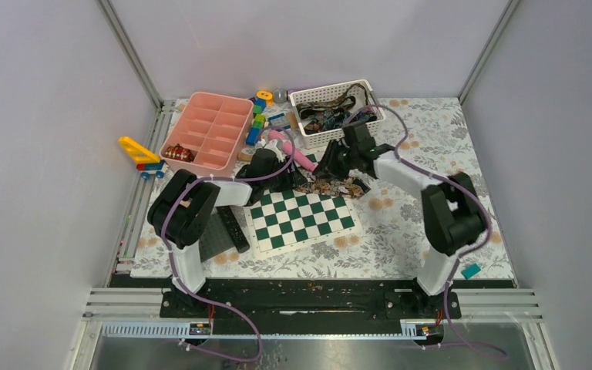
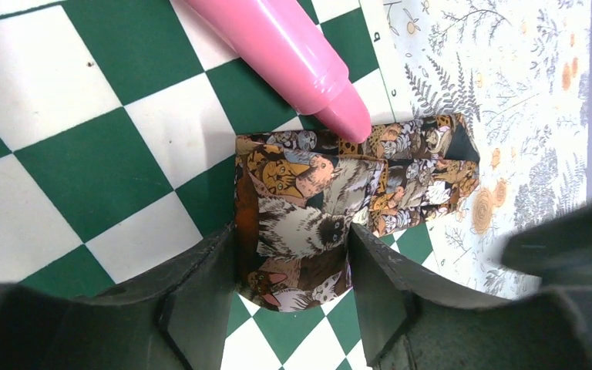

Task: Roll the ties
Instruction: Roll the tie at the center of the board.

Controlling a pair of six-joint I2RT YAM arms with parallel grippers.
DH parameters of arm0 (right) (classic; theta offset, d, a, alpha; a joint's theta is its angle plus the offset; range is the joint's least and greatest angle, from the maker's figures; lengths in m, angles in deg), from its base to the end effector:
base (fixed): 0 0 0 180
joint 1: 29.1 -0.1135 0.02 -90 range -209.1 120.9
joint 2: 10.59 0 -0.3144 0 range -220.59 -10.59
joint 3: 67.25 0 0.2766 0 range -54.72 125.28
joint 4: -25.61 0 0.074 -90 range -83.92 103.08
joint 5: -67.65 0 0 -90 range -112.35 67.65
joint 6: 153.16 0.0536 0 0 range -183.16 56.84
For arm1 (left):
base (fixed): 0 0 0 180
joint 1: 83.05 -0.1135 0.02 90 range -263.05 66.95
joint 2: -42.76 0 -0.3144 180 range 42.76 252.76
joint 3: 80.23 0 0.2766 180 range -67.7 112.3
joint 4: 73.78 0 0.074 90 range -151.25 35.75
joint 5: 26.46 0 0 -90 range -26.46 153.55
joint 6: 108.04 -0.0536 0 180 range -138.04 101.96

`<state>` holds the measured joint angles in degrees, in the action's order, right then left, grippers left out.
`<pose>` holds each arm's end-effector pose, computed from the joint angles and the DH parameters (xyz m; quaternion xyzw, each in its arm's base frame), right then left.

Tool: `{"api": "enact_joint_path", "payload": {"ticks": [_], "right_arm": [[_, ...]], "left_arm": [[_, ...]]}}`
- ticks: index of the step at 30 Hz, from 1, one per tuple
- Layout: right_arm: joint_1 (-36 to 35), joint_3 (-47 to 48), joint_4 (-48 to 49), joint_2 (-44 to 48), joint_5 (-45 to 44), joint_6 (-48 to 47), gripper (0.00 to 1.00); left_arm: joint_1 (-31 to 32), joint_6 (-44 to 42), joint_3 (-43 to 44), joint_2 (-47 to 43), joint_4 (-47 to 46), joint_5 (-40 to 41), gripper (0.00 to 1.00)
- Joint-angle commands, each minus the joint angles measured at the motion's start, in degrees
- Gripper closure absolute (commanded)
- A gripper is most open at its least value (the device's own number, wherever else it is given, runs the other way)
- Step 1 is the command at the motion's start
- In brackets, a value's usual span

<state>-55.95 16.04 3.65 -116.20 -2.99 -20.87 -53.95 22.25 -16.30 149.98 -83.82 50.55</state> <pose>0.3932 0.2189 0.2243 0.0573 0.9089 0.3449 0.2274 0.3611 -0.2148 0.1549 -0.0317 0.8753 -0.3506 0.3316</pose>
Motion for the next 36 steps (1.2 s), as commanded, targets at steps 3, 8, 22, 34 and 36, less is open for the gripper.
{"api": "enact_joint_path", "payload": {"ticks": [3, 8, 22, 34, 36], "right_arm": [[4.13, -2.63, -2.47, 18.29, -1.39, -2.73, 0.59], [6.82, -6.39, -5.48, 27.06, -2.81, -3.88, 0.57], [9.88, -9.91, -10.18, 40.31, -6.21, -5.62, 0.54], [10.96, -9.60, -12.13, 44.04, -6.13, -6.23, 0.53], [11.03, -9.46, -12.49, 44.68, -5.98, -5.97, 0.53]], "left_arm": [[2.05, -5.89, 5.69, -3.58, 11.36, 7.79, 0.48], [4.00, -9.06, 10.84, -3.14, 19.64, 14.29, 0.49], [10.97, -15.10, 24.07, 1.77, 38.69, 34.66, 0.51], [15.04, -17.40, 34.24, 8.75, 49.45, 50.90, 0.50], [15.44, -17.72, 35.64, 9.65, 50.57, 52.66, 0.50]]}}
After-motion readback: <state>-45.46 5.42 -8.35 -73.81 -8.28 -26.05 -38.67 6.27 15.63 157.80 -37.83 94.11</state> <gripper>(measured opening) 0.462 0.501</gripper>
